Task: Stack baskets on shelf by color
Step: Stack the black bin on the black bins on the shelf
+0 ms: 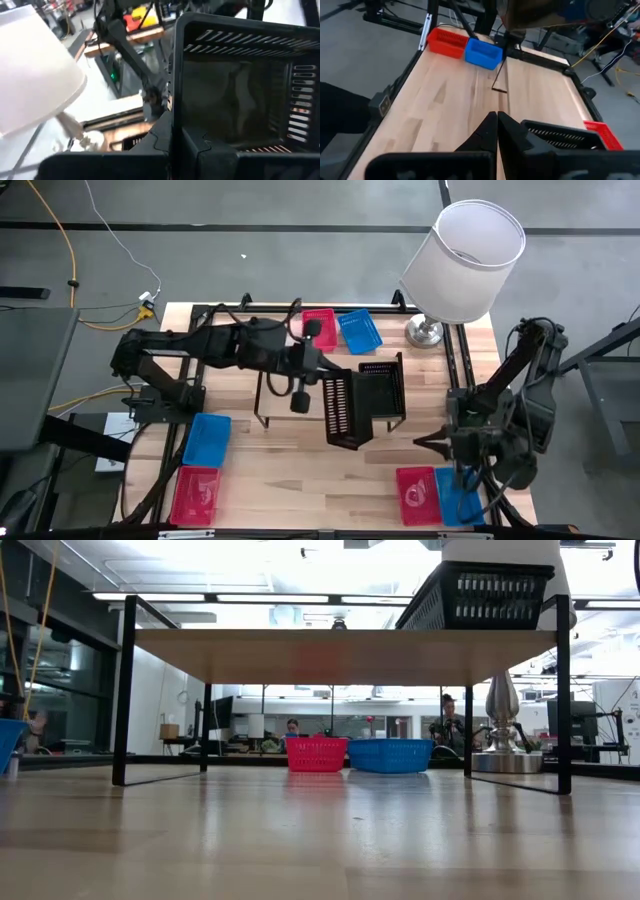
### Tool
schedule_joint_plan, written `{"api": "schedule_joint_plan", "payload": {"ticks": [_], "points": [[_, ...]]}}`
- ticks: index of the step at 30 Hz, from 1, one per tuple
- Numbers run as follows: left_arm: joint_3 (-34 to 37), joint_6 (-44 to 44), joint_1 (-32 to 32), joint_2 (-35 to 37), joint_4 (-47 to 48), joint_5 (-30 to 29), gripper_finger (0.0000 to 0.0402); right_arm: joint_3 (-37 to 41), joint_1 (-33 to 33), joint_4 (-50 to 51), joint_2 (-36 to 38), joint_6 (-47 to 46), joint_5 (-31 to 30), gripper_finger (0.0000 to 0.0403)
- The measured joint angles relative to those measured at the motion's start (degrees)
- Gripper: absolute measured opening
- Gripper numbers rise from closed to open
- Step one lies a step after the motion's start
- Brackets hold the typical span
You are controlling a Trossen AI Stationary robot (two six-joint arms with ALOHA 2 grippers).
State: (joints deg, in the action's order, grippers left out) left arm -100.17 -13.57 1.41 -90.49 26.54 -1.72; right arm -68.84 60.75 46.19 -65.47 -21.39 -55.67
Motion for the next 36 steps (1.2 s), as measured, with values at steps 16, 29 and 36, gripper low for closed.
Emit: {"api": "schedule_joint_plan", "payload": {"ticks": [16, 29, 36], "points": [[0.3, 6.8, 9.7, -12.7, -13.2, 9.8, 0.0, 0.0, 0.0, 1.7, 0.2, 2.4, -6.7, 0.0], [0.2, 10.1, 12.5, -15.4, -7.8, 10.2, 0.0, 0.0, 0.0, 2.9, 0.2, 2.4, -8.6, 0.0], [0.2, 10.0, 13.5, -16.5, -7.9, 9.9, 0.0, 0.0, 0.0, 3.0, 0.2, 2.4, -8.5, 0.0]]}}
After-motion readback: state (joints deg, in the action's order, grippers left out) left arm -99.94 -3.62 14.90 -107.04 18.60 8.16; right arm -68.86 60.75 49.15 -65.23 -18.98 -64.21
